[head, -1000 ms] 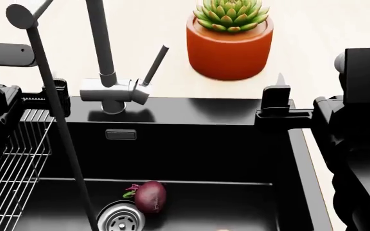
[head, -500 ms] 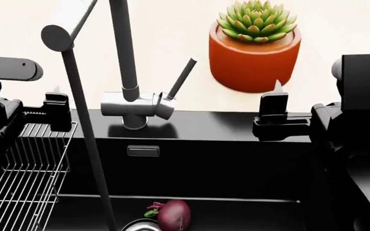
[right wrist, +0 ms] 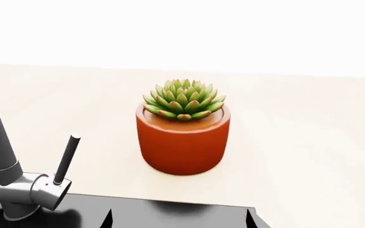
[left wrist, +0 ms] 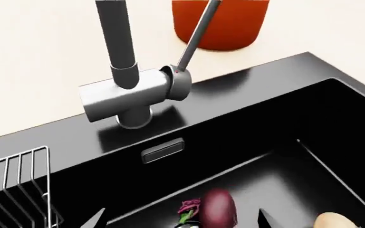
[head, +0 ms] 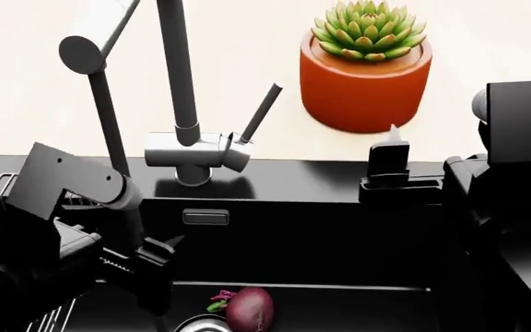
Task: Pick the pomegranates and onions from the sink and place them in one bowl. Place the beet in the other bowl. Then turn off the sink faucet.
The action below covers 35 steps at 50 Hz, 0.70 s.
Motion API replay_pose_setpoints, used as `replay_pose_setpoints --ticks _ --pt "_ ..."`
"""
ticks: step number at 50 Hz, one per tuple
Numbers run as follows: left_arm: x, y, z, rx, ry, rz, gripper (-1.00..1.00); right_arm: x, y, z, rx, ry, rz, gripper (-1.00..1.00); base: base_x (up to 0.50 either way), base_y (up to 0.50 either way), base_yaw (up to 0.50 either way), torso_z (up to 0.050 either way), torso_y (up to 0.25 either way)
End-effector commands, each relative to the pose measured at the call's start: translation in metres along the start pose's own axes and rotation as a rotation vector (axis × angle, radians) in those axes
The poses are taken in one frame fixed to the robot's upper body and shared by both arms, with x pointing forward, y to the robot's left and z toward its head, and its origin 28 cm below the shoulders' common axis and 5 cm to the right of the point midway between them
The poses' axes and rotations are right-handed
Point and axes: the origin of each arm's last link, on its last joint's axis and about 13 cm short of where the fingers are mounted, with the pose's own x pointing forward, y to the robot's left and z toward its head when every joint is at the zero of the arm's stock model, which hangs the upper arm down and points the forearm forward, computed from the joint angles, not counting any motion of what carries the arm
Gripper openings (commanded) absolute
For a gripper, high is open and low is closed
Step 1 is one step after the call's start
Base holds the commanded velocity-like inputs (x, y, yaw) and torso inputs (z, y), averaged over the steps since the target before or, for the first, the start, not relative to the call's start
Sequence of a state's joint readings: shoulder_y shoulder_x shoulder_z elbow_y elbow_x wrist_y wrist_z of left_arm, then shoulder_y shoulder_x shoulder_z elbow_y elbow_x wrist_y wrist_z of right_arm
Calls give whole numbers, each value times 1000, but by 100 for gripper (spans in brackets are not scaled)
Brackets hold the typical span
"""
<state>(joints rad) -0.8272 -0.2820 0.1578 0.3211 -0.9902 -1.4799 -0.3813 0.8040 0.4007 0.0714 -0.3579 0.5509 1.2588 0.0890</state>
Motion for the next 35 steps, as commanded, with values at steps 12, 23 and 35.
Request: replay_pose_setpoints --ticks 12,23,35 --pt "-10 -57 -2 135 339 -261 100 -1 2 -11 6 46 17 100 0 0 0 0 0" --pt "-2 -79 -14 7 513 -251 100 -4 1 -19 6 67 18 100 0 0 0 0 0" --pt "15 -84 -21 12 535 -148 100 -9 0 -23 -2 83 21 100 0 0 0 0 0"
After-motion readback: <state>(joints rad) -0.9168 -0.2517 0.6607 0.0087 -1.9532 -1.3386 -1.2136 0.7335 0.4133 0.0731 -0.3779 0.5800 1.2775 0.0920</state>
